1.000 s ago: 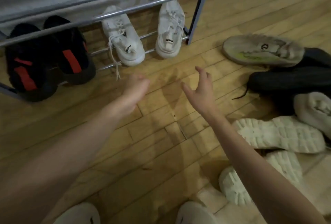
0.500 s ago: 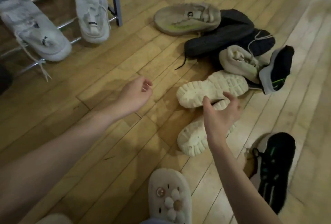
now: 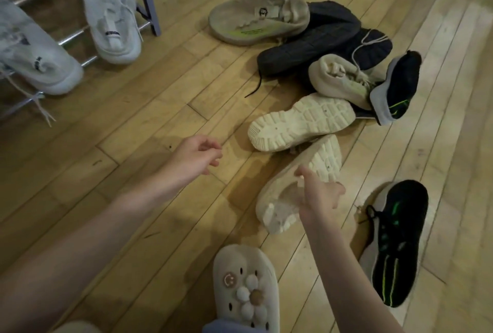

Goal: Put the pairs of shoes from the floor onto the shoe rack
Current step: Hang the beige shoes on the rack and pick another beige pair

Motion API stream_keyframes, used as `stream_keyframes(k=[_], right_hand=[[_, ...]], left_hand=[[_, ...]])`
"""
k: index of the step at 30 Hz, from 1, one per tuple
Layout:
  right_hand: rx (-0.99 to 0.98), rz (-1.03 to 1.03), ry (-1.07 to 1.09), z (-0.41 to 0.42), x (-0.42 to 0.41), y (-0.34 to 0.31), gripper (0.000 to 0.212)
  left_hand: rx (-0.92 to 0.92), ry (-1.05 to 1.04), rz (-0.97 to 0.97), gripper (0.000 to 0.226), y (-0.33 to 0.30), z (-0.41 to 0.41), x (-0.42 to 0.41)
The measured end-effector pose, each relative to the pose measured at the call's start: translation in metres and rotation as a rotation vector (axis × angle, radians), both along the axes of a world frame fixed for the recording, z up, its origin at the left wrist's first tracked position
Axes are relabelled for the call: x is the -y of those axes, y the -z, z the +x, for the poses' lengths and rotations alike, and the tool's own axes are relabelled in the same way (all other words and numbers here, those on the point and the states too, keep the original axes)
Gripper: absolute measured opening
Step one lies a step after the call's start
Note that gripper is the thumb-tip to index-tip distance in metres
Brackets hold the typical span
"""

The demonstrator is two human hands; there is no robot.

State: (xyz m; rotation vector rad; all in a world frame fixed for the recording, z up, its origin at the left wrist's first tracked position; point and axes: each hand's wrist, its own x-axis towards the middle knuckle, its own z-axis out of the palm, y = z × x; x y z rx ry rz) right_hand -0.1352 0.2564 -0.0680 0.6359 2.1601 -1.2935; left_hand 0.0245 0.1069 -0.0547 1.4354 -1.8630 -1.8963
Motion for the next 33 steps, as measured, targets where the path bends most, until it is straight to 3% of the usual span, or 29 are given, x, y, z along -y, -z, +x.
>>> stream_keyframes(k=[3,5,8,10,13,15,17,19,22,24,29,33], right_hand=[[0.111,-0.300,0.035,0.010,-0.001,-0.014,0.070],[0.168,-0.544,0.034,0.021,0.002,-0.022,0.050],[0.108,-0.776,-0.049,0.036,0.016,-0.028,0.052],[0.042,-0.830,-0.132,0.043,0.029,-0.031,0.057],[0.016,-0.873,-0.316,0.039,0.049,-0.037,0.047],[-0.017,-0.760,-0.474,0.029,0.056,-0.038,0.034],[-0.145,-0.522,-0.641,0.017,0.059,-0.035,0.028],[-0.309,-0.261,-0.723,0.004,0.058,-0.025,0.043],[-0.506,0.049,-0.601,-0.007,0.057,-0.010,0.063],[-0.585,0.185,-0.546,-0.010,0.060,-0.006,0.081],[-0.279,0.141,-0.319,0.000,0.089,-0.006,0.138],[-0.187,0.203,-0.266,0.013,0.122,0.003,0.148]], left_hand=[[0.055,0.099,0.108,0.014,-0.008,0.002,-0.010],[0.142,0.206,0.207,0.034,-0.016,0.001,-0.015],[0.115,0.330,0.473,0.051,-0.026,0.005,-0.014],[0.016,0.262,0.589,0.051,-0.028,0.011,-0.010],[-0.082,0.078,0.494,0.034,-0.028,0.022,-0.001],[-0.137,-0.009,0.371,0.034,-0.025,0.031,0.010],[-0.167,-0.074,0.263,0.050,-0.022,0.041,0.018],[-0.170,-0.167,0.191,0.055,-0.015,0.048,0.023],[-0.204,-0.347,0.159,0.043,-0.004,0.054,0.025],[-0.210,-0.443,0.172,0.047,0.003,0.056,0.026],[-0.237,-0.598,0.193,0.050,0.009,0.056,0.026],[-0.245,-0.677,0.185,0.050,0.010,0.064,0.035]])
